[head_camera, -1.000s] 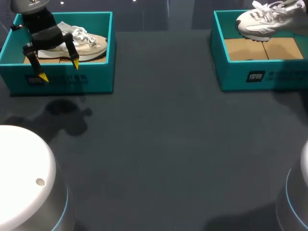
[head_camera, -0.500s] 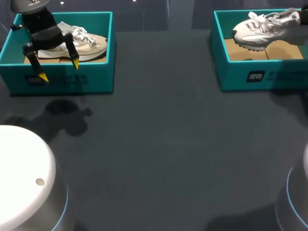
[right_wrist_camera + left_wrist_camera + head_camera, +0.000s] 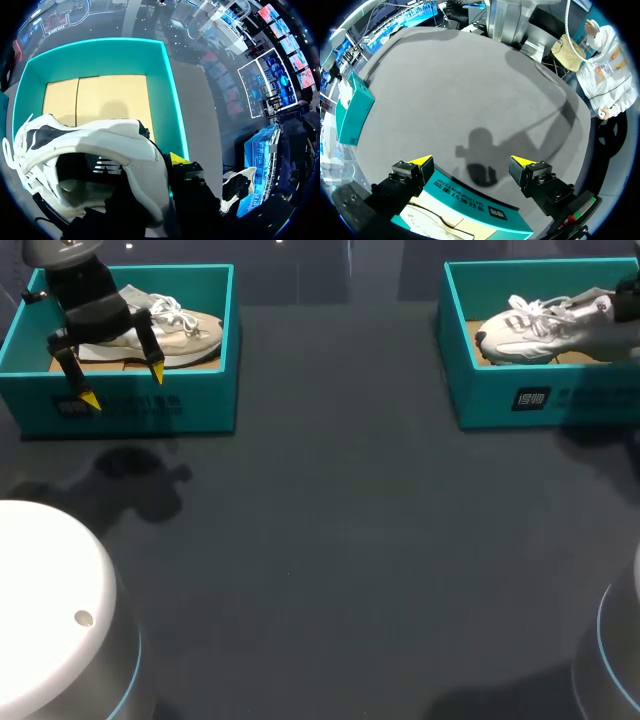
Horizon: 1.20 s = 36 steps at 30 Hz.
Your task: Take the shoe out of the shoebox, open the shoe tongue, remove and reinsert the insole, then place the shoe into the shoebox
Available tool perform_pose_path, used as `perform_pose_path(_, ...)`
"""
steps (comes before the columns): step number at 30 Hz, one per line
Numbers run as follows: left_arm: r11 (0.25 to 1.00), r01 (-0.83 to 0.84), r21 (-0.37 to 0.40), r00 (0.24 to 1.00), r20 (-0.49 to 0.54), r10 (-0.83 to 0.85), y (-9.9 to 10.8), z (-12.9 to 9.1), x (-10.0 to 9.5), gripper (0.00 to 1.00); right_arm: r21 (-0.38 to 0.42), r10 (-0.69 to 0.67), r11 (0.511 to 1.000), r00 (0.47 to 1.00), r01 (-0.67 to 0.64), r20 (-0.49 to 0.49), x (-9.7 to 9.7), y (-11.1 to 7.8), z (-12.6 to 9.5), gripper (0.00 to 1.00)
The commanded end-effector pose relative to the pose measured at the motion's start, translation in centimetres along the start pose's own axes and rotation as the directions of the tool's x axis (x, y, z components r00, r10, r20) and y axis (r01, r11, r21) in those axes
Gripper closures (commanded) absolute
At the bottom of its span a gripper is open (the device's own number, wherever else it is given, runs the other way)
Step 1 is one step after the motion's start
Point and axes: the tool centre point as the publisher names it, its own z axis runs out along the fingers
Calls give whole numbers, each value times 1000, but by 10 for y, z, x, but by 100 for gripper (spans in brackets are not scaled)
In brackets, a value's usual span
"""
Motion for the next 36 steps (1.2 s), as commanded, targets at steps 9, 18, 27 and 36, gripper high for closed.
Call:
perform_pose_path(9, 1000, -1, -1, 1000, -2, 1, 0, 0, 0, 0, 21, -11, 1000, 1000, 11, 6, 11, -22, 20, 100)
perform_pose_path(18, 1000, -1, -1, 1000, -2, 1, 0, 0, 0, 0, 49, -32, 998, 999, 32, 8, 17, -29, 40, 100)
perform_pose_path(27, 1000, -1, -1, 1000, -2, 1, 0, 0, 0, 0, 73, -46, 996, 999, 45, 13, 24, -33, 54, 100)
perform_pose_path(36, 1000, -1, -1, 1000, -2, 1, 0, 0, 0, 0, 94, -52, 994, 999, 51, 8, 30, -35, 64, 100)
